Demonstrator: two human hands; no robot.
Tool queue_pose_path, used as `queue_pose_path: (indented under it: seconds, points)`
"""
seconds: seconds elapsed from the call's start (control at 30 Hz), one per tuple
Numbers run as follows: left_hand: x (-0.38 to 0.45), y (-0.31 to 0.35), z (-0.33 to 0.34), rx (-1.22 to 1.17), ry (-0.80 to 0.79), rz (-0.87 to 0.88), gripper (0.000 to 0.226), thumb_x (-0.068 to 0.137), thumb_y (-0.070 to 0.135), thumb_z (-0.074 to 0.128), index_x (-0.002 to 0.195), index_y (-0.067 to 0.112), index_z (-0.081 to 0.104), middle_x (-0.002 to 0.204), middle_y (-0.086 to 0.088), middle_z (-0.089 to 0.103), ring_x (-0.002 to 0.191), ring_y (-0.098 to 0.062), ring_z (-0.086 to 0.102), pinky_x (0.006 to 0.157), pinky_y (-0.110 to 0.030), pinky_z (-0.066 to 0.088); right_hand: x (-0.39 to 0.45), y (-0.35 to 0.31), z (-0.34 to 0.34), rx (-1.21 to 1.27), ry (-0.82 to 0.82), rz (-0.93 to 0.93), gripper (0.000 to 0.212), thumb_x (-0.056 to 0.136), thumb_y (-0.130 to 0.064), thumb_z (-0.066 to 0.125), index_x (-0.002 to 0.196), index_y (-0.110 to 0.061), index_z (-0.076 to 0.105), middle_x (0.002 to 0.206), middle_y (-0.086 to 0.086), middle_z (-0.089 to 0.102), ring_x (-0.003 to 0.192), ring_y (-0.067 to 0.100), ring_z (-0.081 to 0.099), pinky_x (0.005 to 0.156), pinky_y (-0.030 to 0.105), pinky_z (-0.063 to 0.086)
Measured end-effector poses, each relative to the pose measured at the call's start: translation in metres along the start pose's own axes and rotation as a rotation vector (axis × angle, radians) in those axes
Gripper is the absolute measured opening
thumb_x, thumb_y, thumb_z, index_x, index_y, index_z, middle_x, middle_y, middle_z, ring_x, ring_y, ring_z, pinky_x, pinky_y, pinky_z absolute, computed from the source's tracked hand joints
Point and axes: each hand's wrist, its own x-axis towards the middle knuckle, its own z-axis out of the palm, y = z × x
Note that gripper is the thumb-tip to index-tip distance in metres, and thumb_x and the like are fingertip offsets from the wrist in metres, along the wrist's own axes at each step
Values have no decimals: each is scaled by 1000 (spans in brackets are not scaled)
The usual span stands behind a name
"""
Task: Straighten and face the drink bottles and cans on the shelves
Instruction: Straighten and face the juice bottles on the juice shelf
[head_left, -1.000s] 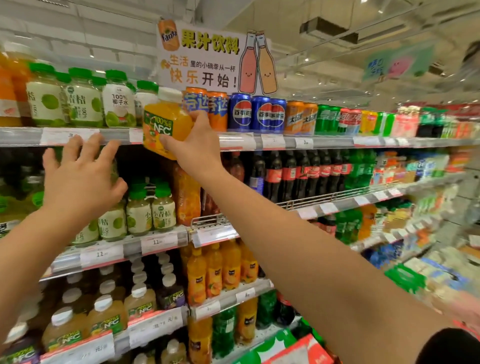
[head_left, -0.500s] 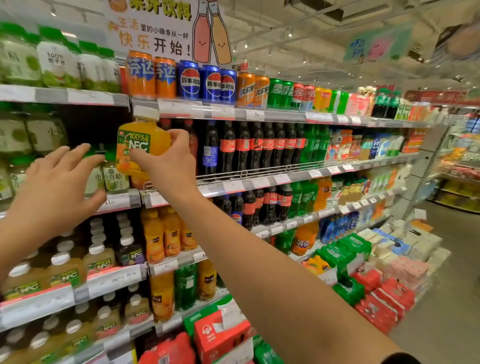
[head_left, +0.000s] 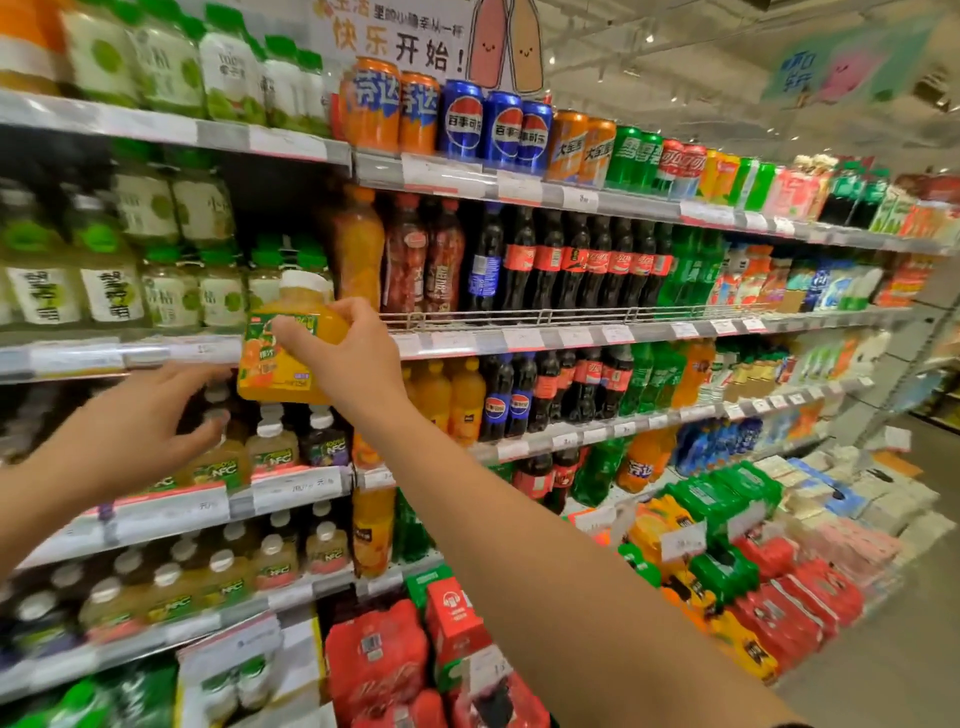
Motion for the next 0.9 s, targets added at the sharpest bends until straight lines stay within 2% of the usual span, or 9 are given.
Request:
queue_pose_path:
  seconds: [0.1,0.2,0.3,0.43,0.53,0.63,0.7,0.77,0.9]
  points:
    - [-15,-42,9,2,-62,-59,61,87,37,71,142,22,53,137,-5,61,113,-26,64,90,-46,54,0,-3,33,-56,-53,-38,63,88,-56,70,133,-19,47,114,-6,51,106,16,50,95,47,49]
    - [-21,-83,11,18,-98,-97,60,89,35,71,144,19,53,142,-5,58,119,-27,60,92,-42,51,9,-3,70,-102,-67,-7,61,87,-55,72,132,-22,48,123,-2,55,115,20,52,95,42,48]
    - [-23,-123,14,31,-137,-120,58,91,38,67,144,21,52,145,-2,56,127,-23,56,101,-40,48,27,1,106,-169,-62,38,66,84,-59,73,136,-25,49,135,-1,57,125,23,52,101,44,48]
    - [-27,-192,32,61,-192,-160,54,90,48,59,140,27,54,140,5,59,120,-17,59,95,-38,53,46,15,154,-248,-81,115,81,77,-66,74,144,-25,51,138,0,58,129,25,53,105,49,48]
    - [-34,-234,52,57,-246,-203,58,90,46,60,145,29,48,145,4,55,127,-21,54,100,-40,51,51,26,184,-287,-73,132,68,78,-60,77,134,-26,58,119,-5,65,109,17,60,99,39,50]
    - [-39,-255,77,49,-298,-235,61,90,48,60,147,29,45,148,3,52,129,-21,52,101,-41,50,53,39,202,-329,-94,148,54,79,-54,80,120,-25,59,93,-17,60,82,4,57,79,30,51]
    - [-41,-262,93,70,-360,-257,66,91,49,57,151,30,39,158,0,40,139,-26,43,109,-43,44,55,49,213,-375,-94,147,60,77,-57,80,123,-25,59,94,-14,57,96,15,60,83,35,52]
    - [-46,-267,107,107,-447,-288,74,93,49,55,158,33,25,169,-2,13,152,-32,19,120,-47,29,56,58,222,-403,-98,172,63,75,-60,80,124,-27,57,102,-10,57,105,19,56,87,39,51]
    - [-57,-281,133,114,-501,-352,87,94,49,58,161,34,4,168,2,-21,155,-31,-14,123,-58,18,61,77,238,-369,-77,195,69,59,-73,75,112,-32,60,99,-13,67,93,16,66,83,44,57]
